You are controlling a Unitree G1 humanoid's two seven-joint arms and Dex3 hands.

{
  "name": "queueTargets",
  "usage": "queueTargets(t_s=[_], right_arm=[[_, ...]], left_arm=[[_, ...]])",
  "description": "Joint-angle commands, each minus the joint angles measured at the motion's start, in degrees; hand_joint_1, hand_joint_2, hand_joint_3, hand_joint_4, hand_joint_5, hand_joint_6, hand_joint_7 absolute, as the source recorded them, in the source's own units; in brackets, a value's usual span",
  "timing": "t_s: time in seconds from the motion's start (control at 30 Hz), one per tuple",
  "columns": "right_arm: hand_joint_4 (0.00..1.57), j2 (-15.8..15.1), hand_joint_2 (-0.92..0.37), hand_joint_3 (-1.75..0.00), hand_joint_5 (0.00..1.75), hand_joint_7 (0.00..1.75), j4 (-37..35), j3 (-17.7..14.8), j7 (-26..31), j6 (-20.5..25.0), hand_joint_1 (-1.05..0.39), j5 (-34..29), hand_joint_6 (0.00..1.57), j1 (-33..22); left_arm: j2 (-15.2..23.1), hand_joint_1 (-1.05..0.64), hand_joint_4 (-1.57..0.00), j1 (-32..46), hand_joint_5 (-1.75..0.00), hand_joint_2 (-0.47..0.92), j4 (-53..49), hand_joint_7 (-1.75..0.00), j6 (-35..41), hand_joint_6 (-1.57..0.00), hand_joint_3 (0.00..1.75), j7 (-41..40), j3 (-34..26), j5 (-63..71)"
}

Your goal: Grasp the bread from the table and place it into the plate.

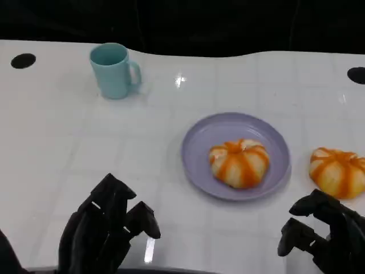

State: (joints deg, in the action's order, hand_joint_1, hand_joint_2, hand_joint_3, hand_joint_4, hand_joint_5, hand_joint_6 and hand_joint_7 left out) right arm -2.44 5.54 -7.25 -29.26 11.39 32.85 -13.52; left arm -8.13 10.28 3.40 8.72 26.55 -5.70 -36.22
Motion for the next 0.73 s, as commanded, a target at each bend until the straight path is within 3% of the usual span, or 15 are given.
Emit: queueTargets(t_s=[0.03,0.33,0.73], right_arm=[[0.72,-0.7,-0.92,-0.22,1.56,1.0,0.2,-0.9,0.1,0.1,-0.53,0.5,0.81,0.1],[0.73,-0.7,-0.92,-0.25,1.55,1.11,-1.4,-1.5,-0.5,-0.9,-0.53,0.2,0.78,0.8],[0.71,-0.3,-0.92,-0.21,1.57,1.12,-2.0,-1.6,-0.2,-1.3,-0.54,-0.3,0.77,1.1]], left_arm=[[0.5,-0.52,-0.8,0.9,-1.75,0.92,-0.4,-1.75,-0.7,-0.55,0.39,0.1,-0.5,0.2],[0.3,-0.5,-0.8,0.4,-1.75,0.92,-1.6,-1.75,-1.1,-0.55,0.41,0.0,-0.4,1.0],[0.8,-0.51,-0.77,-0.1,-1.75,0.92,-2.5,-1.75,-0.8,-0.53,0.41,0.8,-0.5,0.6]])
